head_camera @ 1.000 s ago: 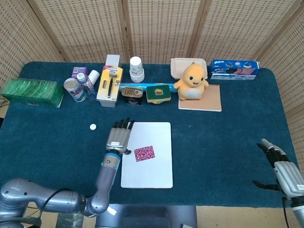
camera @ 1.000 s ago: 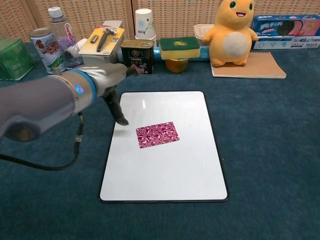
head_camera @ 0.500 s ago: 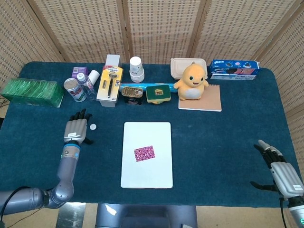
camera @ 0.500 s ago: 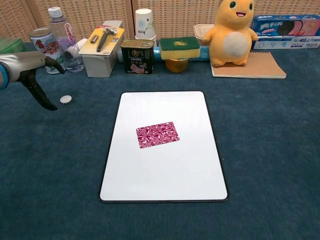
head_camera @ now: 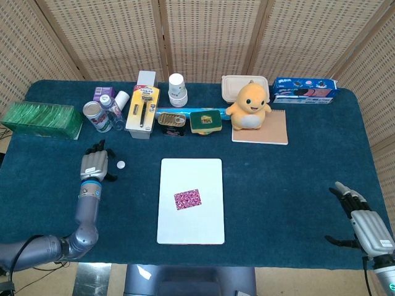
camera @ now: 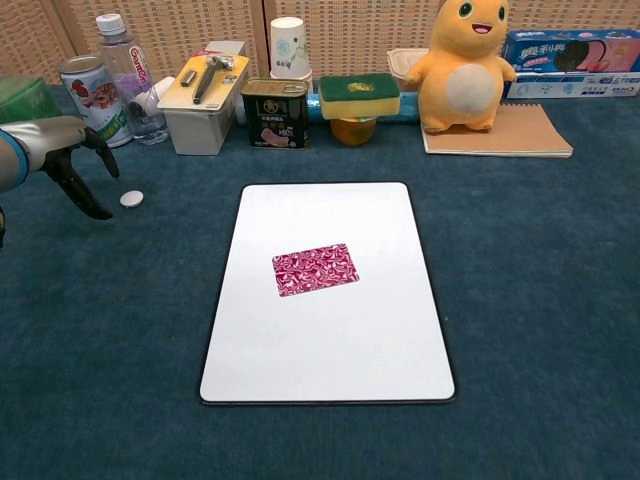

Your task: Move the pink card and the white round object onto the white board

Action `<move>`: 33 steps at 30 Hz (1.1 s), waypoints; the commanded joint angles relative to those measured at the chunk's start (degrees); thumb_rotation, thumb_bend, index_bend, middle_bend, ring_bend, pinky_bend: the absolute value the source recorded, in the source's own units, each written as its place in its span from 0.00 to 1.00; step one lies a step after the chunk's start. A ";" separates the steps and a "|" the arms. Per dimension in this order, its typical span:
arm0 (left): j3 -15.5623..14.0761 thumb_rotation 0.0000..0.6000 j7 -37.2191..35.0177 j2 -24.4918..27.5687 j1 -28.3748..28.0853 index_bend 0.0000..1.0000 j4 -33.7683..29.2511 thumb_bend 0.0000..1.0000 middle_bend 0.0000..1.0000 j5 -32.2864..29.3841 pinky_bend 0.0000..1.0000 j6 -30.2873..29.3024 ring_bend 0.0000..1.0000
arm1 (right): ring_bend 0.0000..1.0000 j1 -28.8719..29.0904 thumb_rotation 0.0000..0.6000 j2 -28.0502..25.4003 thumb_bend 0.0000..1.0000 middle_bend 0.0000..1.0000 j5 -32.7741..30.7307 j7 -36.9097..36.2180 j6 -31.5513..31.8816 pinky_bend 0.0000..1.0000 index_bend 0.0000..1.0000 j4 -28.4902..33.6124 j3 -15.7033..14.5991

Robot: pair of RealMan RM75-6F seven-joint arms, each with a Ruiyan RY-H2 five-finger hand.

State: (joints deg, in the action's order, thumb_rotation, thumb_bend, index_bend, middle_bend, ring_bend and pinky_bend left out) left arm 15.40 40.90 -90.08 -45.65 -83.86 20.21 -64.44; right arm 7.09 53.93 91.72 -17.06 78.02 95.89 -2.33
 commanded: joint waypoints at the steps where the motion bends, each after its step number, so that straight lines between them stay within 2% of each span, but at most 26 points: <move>1: 0.06 1.00 0.24 -0.71 -0.41 0.32 1.40 0.16 0.00 -0.20 0.09 0.37 0.00 | 0.00 0.09 1.00 0.06 0.00 0.00 -0.08 0.04 -0.24 0.00 0.01 -0.06 -0.01; 12: 0.50 1.00 0.53 -3.21 -1.46 0.35 5.06 0.22 0.00 -0.97 0.09 2.03 0.00 | 0.00 0.14 1.00 0.22 0.00 0.00 -0.48 0.58 -0.55 0.00 0.01 -0.04 0.03; 33: 0.84 1.00 3.76 -6.59 -3.20 0.39 7.87 0.27 0.00 -1.41 0.09 0.38 0.00 | 0.00 0.29 1.00 0.05 0.00 0.00 -1.00 -0.26 -1.09 0.00 0.01 -0.54 0.13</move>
State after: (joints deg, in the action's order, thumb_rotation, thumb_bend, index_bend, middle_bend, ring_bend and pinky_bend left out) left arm 16.22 44.56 -96.56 -48.80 -76.10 18.89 -64.00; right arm 7.38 53.99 90.73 -17.32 76.94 95.34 -2.20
